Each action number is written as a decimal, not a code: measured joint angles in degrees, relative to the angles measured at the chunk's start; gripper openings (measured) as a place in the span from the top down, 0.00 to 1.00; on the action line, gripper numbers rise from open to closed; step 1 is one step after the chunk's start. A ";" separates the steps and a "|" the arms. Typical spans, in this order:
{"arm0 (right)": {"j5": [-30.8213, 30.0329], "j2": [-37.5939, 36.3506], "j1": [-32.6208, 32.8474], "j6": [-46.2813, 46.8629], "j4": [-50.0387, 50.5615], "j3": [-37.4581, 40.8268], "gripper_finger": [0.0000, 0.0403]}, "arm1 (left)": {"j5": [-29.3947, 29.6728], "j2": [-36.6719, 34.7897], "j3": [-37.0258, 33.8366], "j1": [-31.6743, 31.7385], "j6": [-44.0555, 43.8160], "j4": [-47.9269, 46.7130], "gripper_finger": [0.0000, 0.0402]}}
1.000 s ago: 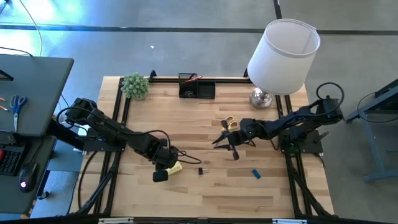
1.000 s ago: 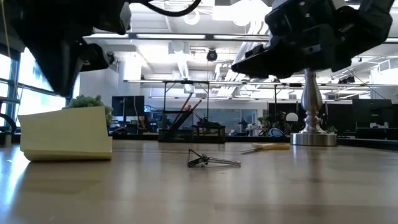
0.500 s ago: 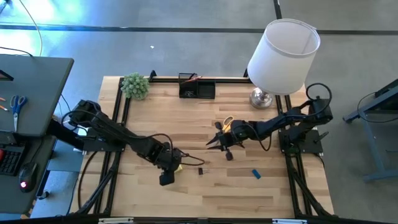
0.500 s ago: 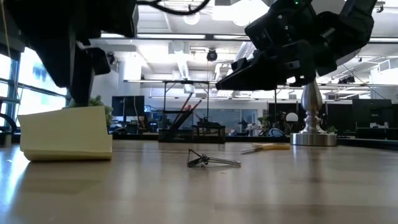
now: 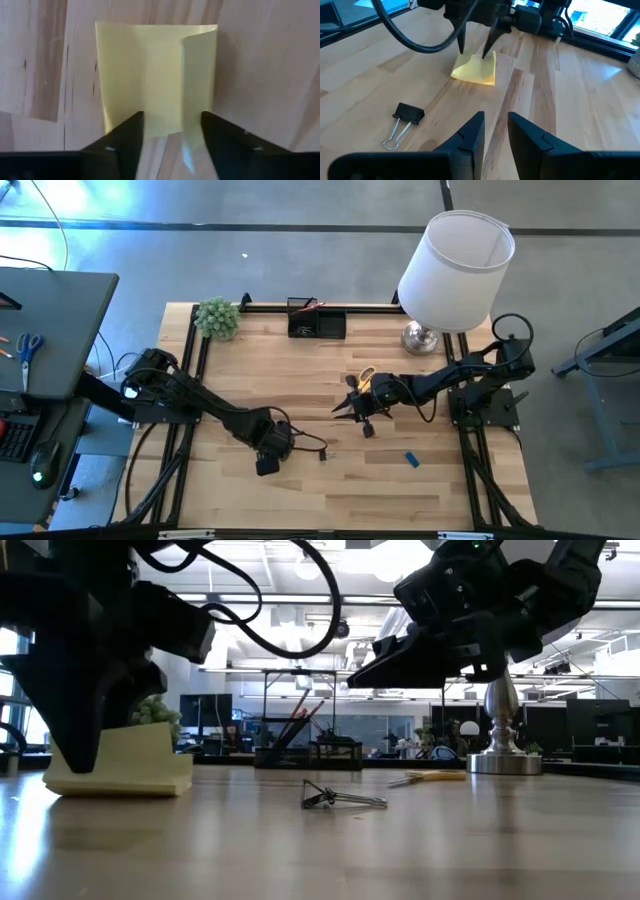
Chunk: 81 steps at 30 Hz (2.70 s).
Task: Pick and place office supplies into organizer
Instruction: Put the sticky notes into the right slot of the desk organizer
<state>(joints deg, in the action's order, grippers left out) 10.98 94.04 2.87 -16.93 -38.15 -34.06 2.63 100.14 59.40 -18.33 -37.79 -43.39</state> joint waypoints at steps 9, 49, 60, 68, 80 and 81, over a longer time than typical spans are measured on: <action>-0.87 0.00 0.00 0.06 -0.22 0.00 0.81 | -2.82 -0.20 0.00 -0.01 6.35 3.57 0.96; -16.76 -1.97 6.19 -23.72 1.95 0.08 0.80 | -26.74 -3.57 10.03 30.55 22.77 19.71 1.00; -20.48 -1.97 6.18 -20.48 -1.33 0.04 0.56 | -28.15 -4.79 10.03 29.86 19.89 26.10 1.00; -24.08 -1.90 6.14 -20.64 -1.06 0.04 0.46 | -30.77 -4.81 10.03 29.92 16.47 34.03 1.00; -35.84 -3.09 6.94 -16.87 11.27 0.02 0.63 | -27.89 -4.81 10.03 28.66 21.74 21.84 1.00; -38.57 -4.14 7.43 -16.44 12.43 0.04 0.64 | -26.03 -4.81 10.03 28.32 22.74 20.56 1.00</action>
<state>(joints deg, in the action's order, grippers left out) -27.59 89.90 10.31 -33.36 -25.72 -34.02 -23.40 95.33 69.43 10.00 -15.04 -22.83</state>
